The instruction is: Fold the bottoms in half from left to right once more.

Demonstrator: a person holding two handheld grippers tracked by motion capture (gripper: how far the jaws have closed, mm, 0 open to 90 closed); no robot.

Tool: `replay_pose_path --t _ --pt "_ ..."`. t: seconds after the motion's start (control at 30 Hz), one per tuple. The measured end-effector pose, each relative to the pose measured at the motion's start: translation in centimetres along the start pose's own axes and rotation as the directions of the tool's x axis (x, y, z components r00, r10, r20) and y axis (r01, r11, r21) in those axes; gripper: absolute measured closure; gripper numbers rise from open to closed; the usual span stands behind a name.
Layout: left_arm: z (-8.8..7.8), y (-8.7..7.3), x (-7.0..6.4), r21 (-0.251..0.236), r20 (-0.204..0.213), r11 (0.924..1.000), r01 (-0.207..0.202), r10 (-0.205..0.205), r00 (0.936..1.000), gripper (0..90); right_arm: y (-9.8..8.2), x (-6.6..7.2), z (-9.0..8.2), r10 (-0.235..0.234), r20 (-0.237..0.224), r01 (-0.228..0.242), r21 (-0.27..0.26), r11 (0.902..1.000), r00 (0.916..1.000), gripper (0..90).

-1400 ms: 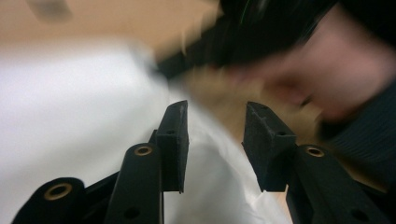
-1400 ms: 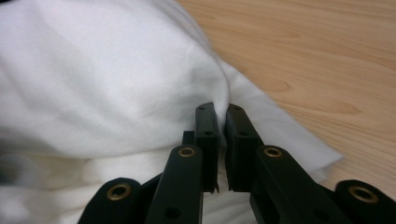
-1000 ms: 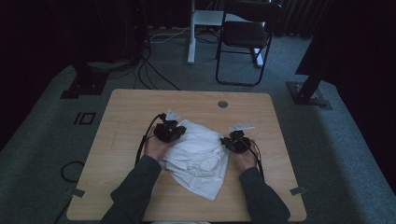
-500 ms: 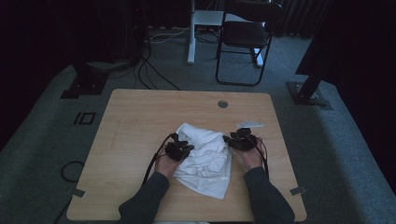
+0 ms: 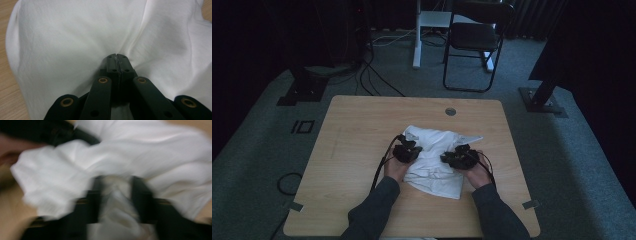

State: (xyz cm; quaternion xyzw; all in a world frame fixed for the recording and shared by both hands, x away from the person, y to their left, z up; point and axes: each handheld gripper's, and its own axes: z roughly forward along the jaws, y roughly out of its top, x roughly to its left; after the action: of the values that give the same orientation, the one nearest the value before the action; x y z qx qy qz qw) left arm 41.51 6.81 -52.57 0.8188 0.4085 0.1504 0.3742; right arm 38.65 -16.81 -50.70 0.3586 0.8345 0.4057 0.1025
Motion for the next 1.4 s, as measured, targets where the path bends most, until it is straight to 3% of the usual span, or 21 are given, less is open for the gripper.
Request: replay_pose_path --t 0.07,0.17,0.3,0.4,0.47,0.53,0.57,0.6,0.63,0.7,0.83,0.9,0.93,1.03,1.13,1.17,1.2,1.23,1.3,1.4 --pt "0.0 -0.1 0.0 -0.008 -0.001 1.0 0.006 -0.006 1.0 89.8 -0.6 0.5 -0.7 -0.019 0.007 0.019 0.012 0.9998 0.9998 86.8" --pt "-0.2 -0.2 -0.1 -0.017 -0.003 0.9998 0.014 -0.014 0.9999 88.8 -1.9 1.0 -3.0 -0.045 0.001 0.045 -0.019 0.9988 0.999 87.2" --pt "-0.4 -0.2 -0.2 -0.021 -0.004 0.9997 0.015 -0.015 0.9999 87.0 -4.3 1.3 -6.0 -0.008 -0.051 0.004 -0.073 0.9973 0.9987 86.4" --pt "-0.7 -0.1 -0.5 -0.033 -0.01 0.9995 0.003 -0.003 1.0 83.3 -6.0 2.0 -6.5 -0.02 -0.082 0.016 -0.044 0.9989 0.9964 79.5" --pt "-1.2 -0.1 -0.4 -0.05 -0.008 0.9987 -0.001 0.001 1.0 79.5 -6.5 2.2 -6.9 -0.033 -0.05 0.03 -0.044 0.9986 0.9982 69.1" --pt "-1.8 -0.1 0.0 -0.067 0.004 0.9975 0.024 -0.024 0.9997 76.8 -6.3 1.7 -7.6 -0.01 -0.032 0.007 -0.098 0.9951 0.9995 61.6" --pt "-1.8 -0.1 0.0 -0.067 0.004 0.9975 0.024 -0.024 0.9997 75.7 -6.3 1.7 -7.6 -0.01 -0.032 0.007 -0.098 0.9951 0.9995 61.6" --pt "-2.5 -0.2 0.0 -0.083 0.002 0.9962 0.025 -0.025 0.9997 74.2 -5.5 1.2 -8.3 0.024 0.013 -0.021 -0.162 0.9865 0.9996 57.5" --pt "-2.5 -0.2 0.0 -0.083 0.002 0.9962 0.025 -0.025 0.9997 74.1 -5.2 1.1 -8.4 0.029 0.016 -0.025 -0.182 0.983 0.9995 56.6" --pt "-3.6 -0.6 -0.1 -0.105 0.008 0.9943 0.022 -0.021 0.9998 73.7 -4.2 1.1 -8.2 0.026 0.028 -0.019 -0.222 0.9748 0.9993 55.5" --pt "-4.8 -1.0 -0.3 -0.138 0.011 0.9903 0.015 -0.014 0.9998 72.5 -2.1 0.9 -6.6 0.046 0.07 -0.027 -0.247 0.9685 0.9965 55.2" --pt "-5.1 -0.9 -0.4 -0.147 0.012 0.9891 0.013 -0.011 0.9999 71.9 -1.0 0.1 -5.2 0.076 0.121 -0.046 -0.234 0.9712 0.9897 55.2" --pt "-5.0 -0.9 -0.4 -0.146 0.013 0.9892 0.013 -0.011 0.9999 71.7 -0.5 -0.6 -4.1 0.109 0.136 -0.079 -0.209 0.9747 0.9846 54.2" --pt "-4.6 -1.0 -0.6 -0.135 0.02 0.9908 0.011 -0.008 0.9998 71.3 0.1 -2.1 -1.8 0.177 0.111 -0.154 -0.189 0.9699 0.978 50.4" --pt "-4.2 -1.2 -0.9 -0.123 0.022 0.9924 -0.001 0.004 0.9998 71.1 0.4 -2.6 0.0 0.211 0.014 -0.205 -0.188 0.9605 0.9773 50.5" --pt "-4.0 -1.3 -1.0 -0.12 0.024 0.9928 -0.003 0.006 0.9997 71.1 0.4 -2.6 0.0 0.211 0.014 -0.205 -0.188 0.9605 0.9773 50.5" --pt "-3.6 -1.4 -1.3 -0.118 0.023 0.993 -0.006 0.009 0.9997 71.1 0.7 -2.6 0.8 0.199 0.004 -0.196 -0.162 0.9673 0.98 75.0" --pt "-3.4 -1.5 -1.4 -0.114 0.018 0.9934 -0.013 0.015 0.9997 71.0 0.8 -2.6 0.9 0.19 0.017 -0.185 -0.155 0.9704 0.9816 83.7" --pt "-3.2 -1.7 -1.5 -0.111 0.006 0.9936 -0.022 0.023 0.9997 70.8 0.9 -2.7 0.6 0.195 0.063 -0.183 -0.167 0.969 0.9787 88.2" --pt "-3.1 -1.9 -1.2 -0.127 0.026 0.9918 -0.009 0.012 0.9996 70.6 0.7 -3.4 -2.0 0.249 0.113 -0.216 -0.244 0.9452 0.9618 88.3"
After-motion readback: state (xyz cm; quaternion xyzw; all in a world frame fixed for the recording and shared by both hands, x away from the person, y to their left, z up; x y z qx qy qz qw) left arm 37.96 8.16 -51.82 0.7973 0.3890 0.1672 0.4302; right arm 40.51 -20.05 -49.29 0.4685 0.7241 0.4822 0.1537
